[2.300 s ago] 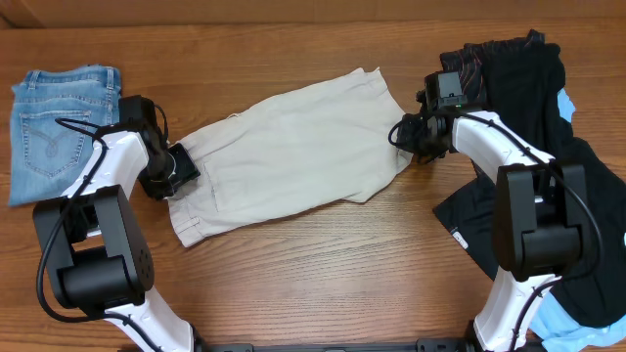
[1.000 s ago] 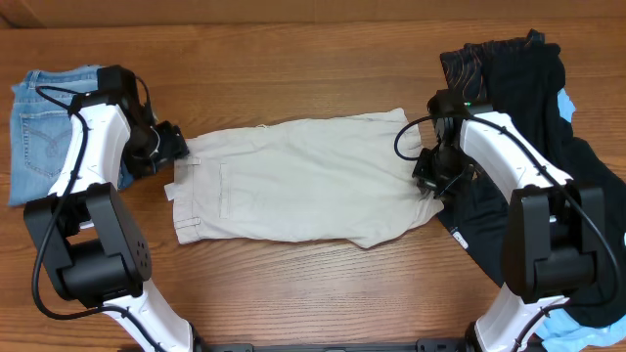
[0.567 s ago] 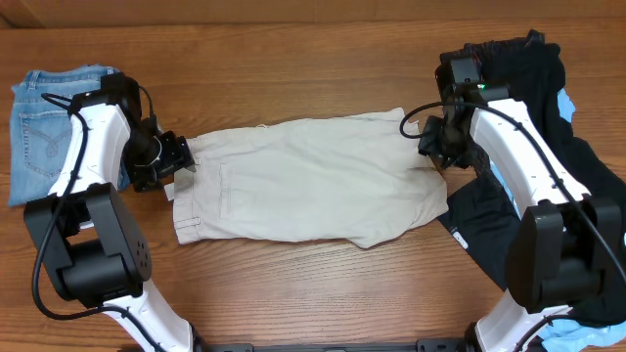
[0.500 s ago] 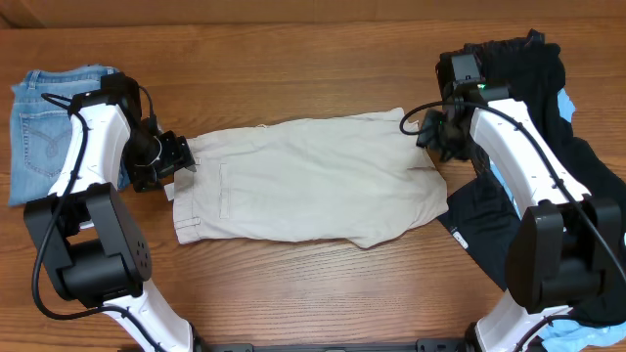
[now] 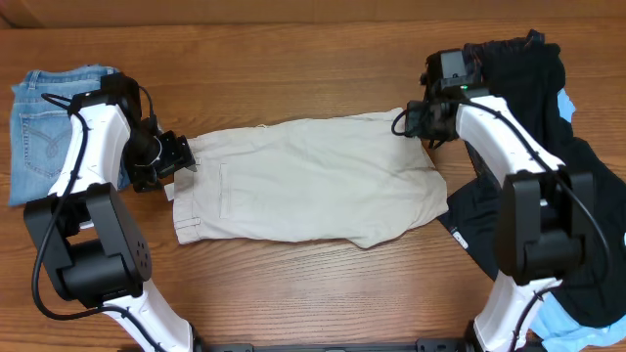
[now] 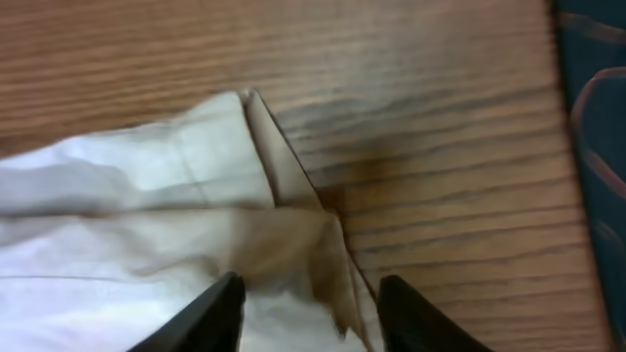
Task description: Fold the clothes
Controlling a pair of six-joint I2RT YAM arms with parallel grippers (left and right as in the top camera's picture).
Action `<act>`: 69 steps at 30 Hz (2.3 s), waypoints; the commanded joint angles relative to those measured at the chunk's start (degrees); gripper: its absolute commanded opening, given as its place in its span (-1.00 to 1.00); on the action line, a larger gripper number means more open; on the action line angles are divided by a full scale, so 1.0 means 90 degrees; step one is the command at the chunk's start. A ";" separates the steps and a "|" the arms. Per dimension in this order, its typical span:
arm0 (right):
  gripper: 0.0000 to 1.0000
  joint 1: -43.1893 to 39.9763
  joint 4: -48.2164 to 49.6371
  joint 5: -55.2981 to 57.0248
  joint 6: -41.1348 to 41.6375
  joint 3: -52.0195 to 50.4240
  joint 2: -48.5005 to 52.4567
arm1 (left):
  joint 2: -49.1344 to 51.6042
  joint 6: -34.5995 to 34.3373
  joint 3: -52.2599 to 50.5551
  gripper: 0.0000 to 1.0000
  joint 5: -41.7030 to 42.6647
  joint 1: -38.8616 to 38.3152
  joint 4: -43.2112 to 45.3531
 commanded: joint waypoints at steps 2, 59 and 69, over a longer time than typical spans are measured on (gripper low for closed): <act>-0.44 0.0015 0.0267 -0.0080 -0.0107 0.0090 0.0104 | 0.0053 0.0117 0.0117 0.57 0.0075 0.0024 0.0032; -0.47 0.0019 0.0357 -0.0483 -0.0576 0.1795 0.0950 | 0.0053 0.0117 0.0112 0.59 0.0075 0.0024 0.0044; 0.28 0.0007 -0.0430 0.0238 -0.0583 0.2225 0.0136 | 0.0053 0.0168 0.0112 0.81 -0.0092 0.0032 -0.0097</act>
